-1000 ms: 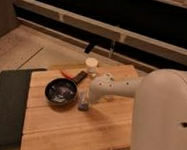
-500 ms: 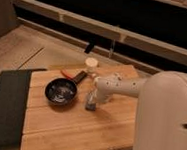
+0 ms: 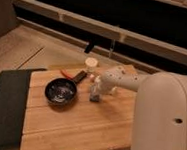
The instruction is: Wipe the white sponge on the table
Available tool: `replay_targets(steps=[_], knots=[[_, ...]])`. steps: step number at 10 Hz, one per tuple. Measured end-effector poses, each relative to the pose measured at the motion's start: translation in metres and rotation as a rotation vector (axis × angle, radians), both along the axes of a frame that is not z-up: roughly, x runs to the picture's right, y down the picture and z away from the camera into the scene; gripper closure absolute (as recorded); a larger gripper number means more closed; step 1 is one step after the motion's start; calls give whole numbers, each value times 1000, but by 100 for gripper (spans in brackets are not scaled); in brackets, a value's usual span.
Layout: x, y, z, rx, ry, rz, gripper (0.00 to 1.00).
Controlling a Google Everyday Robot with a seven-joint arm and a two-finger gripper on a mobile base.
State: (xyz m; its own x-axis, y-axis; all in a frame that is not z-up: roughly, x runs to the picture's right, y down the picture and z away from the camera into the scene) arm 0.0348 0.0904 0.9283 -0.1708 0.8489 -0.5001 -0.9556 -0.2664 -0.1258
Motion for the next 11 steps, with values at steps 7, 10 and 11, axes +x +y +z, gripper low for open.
replay_targets(steps=[7,10,11], knots=[[-90,1,-9,23,-194,-29,100],[-106,25,-25,2,-219,4,100],[-109,31,-31,0,-223,10,100]])
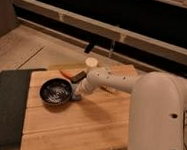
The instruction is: Wipe the white sponge on the table
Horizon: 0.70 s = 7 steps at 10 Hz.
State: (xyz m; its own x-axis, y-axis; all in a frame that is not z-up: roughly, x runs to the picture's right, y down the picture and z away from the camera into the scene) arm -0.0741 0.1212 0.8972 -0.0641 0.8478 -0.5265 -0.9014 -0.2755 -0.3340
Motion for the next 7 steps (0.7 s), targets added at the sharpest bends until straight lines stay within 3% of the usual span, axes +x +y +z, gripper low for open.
replay_targets(steps=[4,7], knots=[[10,26,-24,-11,22,2,100],[41,51,-34,-61,91,21,100]])
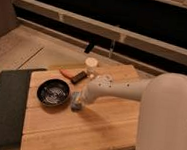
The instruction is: Wipe the white sponge on the table
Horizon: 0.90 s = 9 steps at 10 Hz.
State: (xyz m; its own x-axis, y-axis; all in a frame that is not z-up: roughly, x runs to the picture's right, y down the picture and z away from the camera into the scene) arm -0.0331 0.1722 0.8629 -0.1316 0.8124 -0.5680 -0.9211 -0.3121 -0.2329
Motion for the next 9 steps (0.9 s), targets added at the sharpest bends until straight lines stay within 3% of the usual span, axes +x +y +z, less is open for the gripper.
replay_targets(steps=[3,5,7,9], knots=[[30,15,3,-87,99,17,100],[49,14,10,-120,148,24,100],[69,1,21,-133,189,27,100],[85,-20,35,-120,210,19,100]])
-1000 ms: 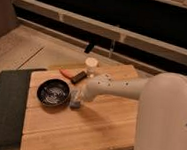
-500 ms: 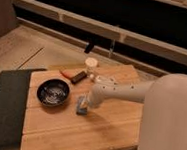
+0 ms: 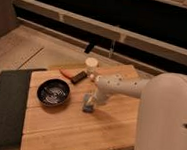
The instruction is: Wipe the white sponge on the table
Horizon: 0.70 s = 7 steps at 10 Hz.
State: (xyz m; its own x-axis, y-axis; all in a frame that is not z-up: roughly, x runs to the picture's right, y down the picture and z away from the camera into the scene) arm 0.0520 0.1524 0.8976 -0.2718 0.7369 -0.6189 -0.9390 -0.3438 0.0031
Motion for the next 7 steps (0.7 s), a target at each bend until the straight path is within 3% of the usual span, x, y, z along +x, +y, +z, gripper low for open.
replay_targets(steps=[3,7], knots=[[0,-32,24,46,-36,-14,100],[-56,-46,40,94,-185,-15,99]])
